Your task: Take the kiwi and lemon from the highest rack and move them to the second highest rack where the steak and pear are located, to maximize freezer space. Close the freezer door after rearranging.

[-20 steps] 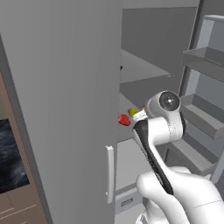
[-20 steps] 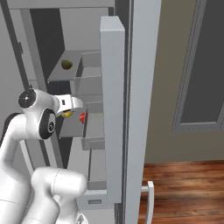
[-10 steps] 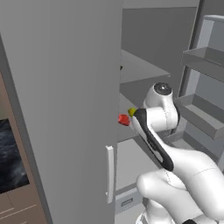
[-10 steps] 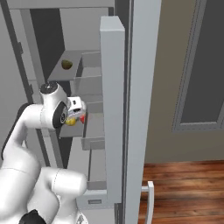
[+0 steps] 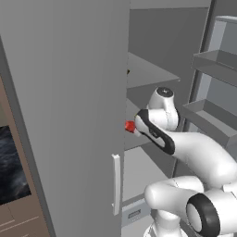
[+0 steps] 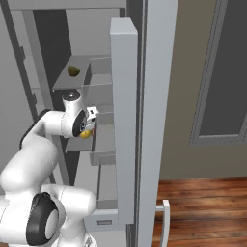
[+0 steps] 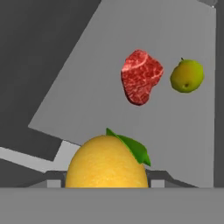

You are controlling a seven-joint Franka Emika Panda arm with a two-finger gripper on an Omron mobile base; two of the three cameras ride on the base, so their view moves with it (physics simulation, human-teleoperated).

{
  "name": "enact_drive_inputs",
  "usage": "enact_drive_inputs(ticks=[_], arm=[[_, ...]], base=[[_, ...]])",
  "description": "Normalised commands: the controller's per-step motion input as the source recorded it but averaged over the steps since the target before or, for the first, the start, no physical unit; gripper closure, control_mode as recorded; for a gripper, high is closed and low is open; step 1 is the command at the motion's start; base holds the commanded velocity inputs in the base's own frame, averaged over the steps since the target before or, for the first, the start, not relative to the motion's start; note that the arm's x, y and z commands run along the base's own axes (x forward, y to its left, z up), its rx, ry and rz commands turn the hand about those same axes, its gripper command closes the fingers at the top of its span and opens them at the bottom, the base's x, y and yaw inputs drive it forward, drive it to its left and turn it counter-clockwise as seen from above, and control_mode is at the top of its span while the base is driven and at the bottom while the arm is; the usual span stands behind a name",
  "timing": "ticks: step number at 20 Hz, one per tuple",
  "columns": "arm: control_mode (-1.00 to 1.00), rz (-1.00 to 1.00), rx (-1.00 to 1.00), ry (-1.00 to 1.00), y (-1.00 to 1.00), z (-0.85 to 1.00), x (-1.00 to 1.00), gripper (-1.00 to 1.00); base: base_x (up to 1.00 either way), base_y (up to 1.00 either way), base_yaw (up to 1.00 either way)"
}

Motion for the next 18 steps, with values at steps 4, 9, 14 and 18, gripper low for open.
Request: enact_drive_inputs(ticks=[4, 9, 14, 18], arm=[[-1.00, 0.13, 0.00, 0.00, 0.00, -0.38, 0.55, 1.00], [-1.00, 0.08, 0.00, 0.06, 0.02, -0.30, 0.57, 1.00], [-1.00, 0.02, 0.00, 0.13, 0.09, -0.25, 0.59, 1.00], [-1.00, 0.00, 0.00, 0.02, 0.11, -0.22, 0.62, 1.00]], base=[[0.00, 0.00, 0.00], [0.00, 0.00, 0.00], [0.00, 0.00, 0.00], [0.00, 0.00, 0.00]])
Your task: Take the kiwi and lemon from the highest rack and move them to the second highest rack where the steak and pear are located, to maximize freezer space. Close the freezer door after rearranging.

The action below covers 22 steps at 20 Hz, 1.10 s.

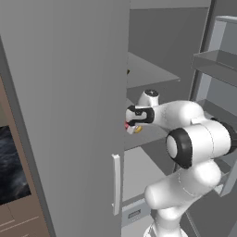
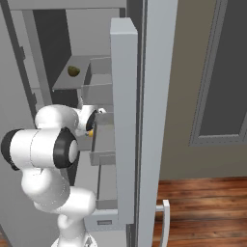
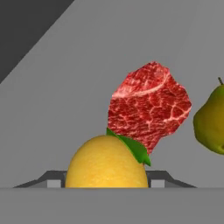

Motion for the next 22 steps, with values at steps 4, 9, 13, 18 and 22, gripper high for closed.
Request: enact_drive_inputs(ticks=[4, 9, 13, 18, 22], arm=[[-1.00, 0.01, 0.00, 0.00, 0.06, -0.31, 0.55, 1.00], [-1.00, 0.02, 0.00, 0.00, 0.07, -0.31, 0.57, 1.00], [-1.00, 0.05, 0.00, 0.00, 0.02, -0.31, 0.52, 1.00], [-1.00, 0.02, 0.00, 0.00, 0.17, -0.44, 0.51, -1.00], [-1.00, 0.00, 0.00, 0.00, 0.05, -0.34, 0.14, -1.00]], base=[[0.00, 0.00, 0.00], [0.00, 0.00, 0.00], [0.00, 0.00, 0.00], [0.00, 0.00, 0.00], [0.00, 0.00, 0.00]])
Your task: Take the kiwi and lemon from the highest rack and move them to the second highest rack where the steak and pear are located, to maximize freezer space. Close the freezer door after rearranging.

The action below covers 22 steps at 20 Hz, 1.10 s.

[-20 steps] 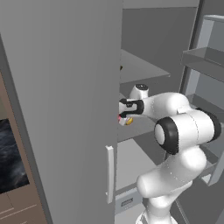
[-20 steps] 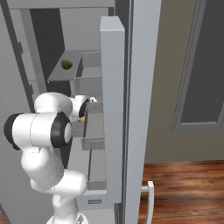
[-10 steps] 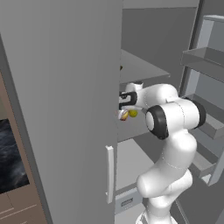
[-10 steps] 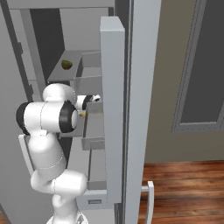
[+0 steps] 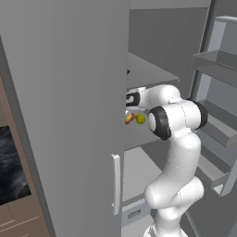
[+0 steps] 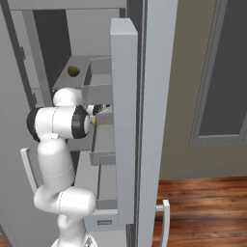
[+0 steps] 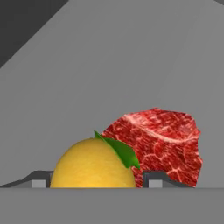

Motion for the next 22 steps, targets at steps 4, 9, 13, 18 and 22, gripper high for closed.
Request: enact_drive_inputs(ticks=[4, 9, 13, 18, 22], arm=[[-1.00, 0.05, 0.00, -0.04, 0.00, -0.14, -0.33, -1.00], [-1.00, 0.00, 0.00, -0.05, 0.00, -0.06, -0.70, -1.00], [-1.00, 0.00, 0.00, -0.06, 0.06, 0.00, -0.77, -1.00], [-1.00, 0.00, 0.00, -0.30, 0.08, 0.07, -0.66, -1.00], [-1.00, 0.00, 0.00, -0.33, 0.07, 0.14, -0.75, -1.00]], base=[[0.00, 0.00, 0.00], [0.00, 0.00, 0.00], [0.00, 0.00, 0.00], [0.00, 0.00, 0.00], [0.00, 0.00, 0.00]])
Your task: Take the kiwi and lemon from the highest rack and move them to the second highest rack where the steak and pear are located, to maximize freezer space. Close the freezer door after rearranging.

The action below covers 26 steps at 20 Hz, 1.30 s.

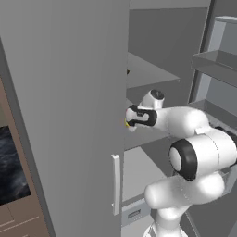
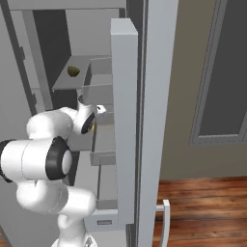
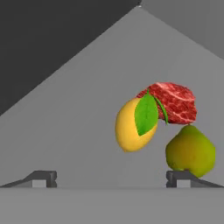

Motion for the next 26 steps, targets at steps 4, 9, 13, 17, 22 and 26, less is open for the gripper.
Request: enact_drive_inputs(ticks=[4, 9, 13, 17, 22, 26], arm=[[-1.00, -0.03, 0.00, -0.16, 0.22, 0.30, -0.76, -1.00], [-1.00, -0.18, 0.04, -0.02, 0.33, 0.62, -0.55, -1.00], [-1.00, -0.29, 0.24, 0.00, 0.17, 0.77, -0.48, -1.00], [-1.00, -0.33, 0.68, 0.00, 0.00, 0.86, -0.44, -1.00], [-1.00, -0.40, 0.56, -0.01, 0.00, 0.79, -0.42, -1.00], [-1.00, -0.43, 0.46, 0.00, 0.00, 0.81, -0.25, -1.00]], base=[[0.00, 0.00, 0.00], [0.00, 0.00, 0.00], [0.00, 0.00, 0.00], [0.00, 0.00, 0.00], [0.00, 0.00, 0.00], [0.00, 0.00, 0.00]])
